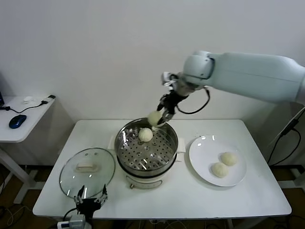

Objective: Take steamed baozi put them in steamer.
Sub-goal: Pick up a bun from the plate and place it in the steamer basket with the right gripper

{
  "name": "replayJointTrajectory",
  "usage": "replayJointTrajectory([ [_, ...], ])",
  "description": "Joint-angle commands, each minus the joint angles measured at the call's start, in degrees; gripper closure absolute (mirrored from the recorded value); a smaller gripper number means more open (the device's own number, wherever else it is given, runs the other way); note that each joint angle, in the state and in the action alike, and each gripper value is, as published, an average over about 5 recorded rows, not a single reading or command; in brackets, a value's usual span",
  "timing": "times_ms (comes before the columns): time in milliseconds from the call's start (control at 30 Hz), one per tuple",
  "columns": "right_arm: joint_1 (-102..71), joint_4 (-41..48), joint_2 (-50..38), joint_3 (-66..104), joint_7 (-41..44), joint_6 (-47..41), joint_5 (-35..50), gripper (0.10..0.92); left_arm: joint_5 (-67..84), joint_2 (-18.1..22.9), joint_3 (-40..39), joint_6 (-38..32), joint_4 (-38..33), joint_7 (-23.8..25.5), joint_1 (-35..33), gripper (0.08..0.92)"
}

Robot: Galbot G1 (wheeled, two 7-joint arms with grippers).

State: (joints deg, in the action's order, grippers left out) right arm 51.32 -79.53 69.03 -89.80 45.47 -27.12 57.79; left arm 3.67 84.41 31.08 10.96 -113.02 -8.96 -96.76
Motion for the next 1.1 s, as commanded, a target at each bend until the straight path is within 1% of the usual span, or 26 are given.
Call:
replayJointTrajectory([
  [33, -5.4, -1.4, 11.7, 0.0, -7.8, -6.5, 4.0, 0.431, 0.0, 0.0, 0.1, 0.0, -0.1, 0.0, 0.0, 0.177],
  [233, -14.9, 7.8, 14.3, 1.0, -8.6, -7.0, -3.4, 0.431, 0.0, 0.2, -0.1, -0.1, 0.2, -0.1, 0.1, 0.177],
  [333, -17.3, 11.6, 15.4, 1.1, -8.1, -6.7, -5.6, 0.431, 0.1, 0.3, 0.0, -0.1, 0.5, -0.5, 0.3, 0.177],
  [467, -19.2, 15.1, 16.6, 1.3, -7.8, -6.1, -6.8, 0.431, 0.2, 0.4, 0.1, -0.1, 1.1, -0.8, 0.7, 0.177],
  [667, -20.7, 17.4, 17.8, 2.1, -7.5, -5.6, -7.3, 0.426, 0.3, 0.3, 0.3, -0.1, 1.7, -0.9, 1.0, 0.177],
  [767, -20.6, 17.9, 17.8, 2.3, -6.9, -5.1, -7.5, 0.387, 0.3, 0.2, 0.3, -0.1, 1.9, -1.0, 1.1, 0.177],
  [967, -17.4, 15.4, 15.2, 2.7, -3.1, -1.7, -7.2, 0.236, 0.3, 0.1, 0.3, 0.0, 1.5, -1.0, 1.0, 0.177],
  [1033, -14.6, 14.0, 13.0, 2.7, -0.6, 0.8, -7.6, 0.212, 0.3, 0.1, 0.3, 0.0, 1.3, -0.9, 0.9, 0.177],
  [1100, -10.6, 12.7, 9.8, 2.2, 3.1, 4.1, -8.0, 0.206, 0.2, 0.1, 0.3, 0.1, 1.2, -0.9, 0.9, 0.177],
])
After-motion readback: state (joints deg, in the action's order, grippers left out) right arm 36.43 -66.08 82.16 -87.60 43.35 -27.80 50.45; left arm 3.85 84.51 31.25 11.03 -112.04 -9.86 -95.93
